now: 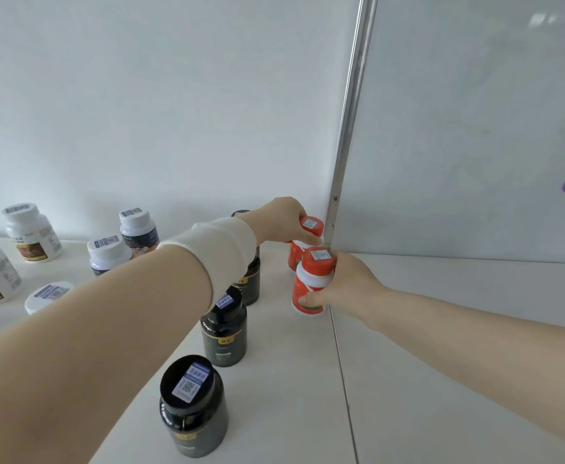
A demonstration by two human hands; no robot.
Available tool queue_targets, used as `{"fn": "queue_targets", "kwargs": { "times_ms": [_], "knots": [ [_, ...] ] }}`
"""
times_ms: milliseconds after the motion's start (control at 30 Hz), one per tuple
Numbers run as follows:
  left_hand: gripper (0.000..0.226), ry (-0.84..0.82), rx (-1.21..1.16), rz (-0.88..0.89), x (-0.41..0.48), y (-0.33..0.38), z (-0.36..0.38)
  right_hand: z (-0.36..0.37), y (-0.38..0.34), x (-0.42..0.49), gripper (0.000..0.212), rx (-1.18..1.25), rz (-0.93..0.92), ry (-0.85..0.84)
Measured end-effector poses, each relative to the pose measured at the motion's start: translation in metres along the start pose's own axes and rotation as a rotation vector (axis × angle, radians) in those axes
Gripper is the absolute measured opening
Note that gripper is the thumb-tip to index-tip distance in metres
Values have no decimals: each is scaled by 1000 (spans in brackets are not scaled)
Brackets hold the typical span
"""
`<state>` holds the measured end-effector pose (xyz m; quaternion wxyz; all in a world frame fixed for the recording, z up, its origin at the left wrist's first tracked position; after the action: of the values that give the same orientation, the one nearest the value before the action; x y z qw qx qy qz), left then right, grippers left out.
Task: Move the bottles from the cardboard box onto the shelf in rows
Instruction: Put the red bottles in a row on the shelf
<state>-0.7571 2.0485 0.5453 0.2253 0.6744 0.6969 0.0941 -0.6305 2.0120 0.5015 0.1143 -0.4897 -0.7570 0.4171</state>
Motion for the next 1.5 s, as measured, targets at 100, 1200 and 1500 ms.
{"fn": "queue_targets", "kwargs": {
  "times_ms": [100,1200,1500],
  "knots": [
    [51,-22,11,2,4,-1,2,5,-1,2,81,-44,2,6],
    [43,329,1034,-136,-303,36,-23,16,-100,-203,55,-834,-283,280],
    [41,326,1014,-398,-481,-73,-23,167,-203,-269,45,-897,-550,174]
  ]
}}
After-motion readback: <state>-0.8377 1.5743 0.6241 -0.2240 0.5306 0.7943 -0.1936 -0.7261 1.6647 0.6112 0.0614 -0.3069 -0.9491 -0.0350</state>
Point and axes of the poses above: each hand's wrist, its own x-axis towards the middle knuckle, its own z-axis out of the palm, y = z × x, the point moved 5 cm from there along x, towards the middle knuckle, and after that the axes turned 8 degrees about -y, right-handed, at the moved point
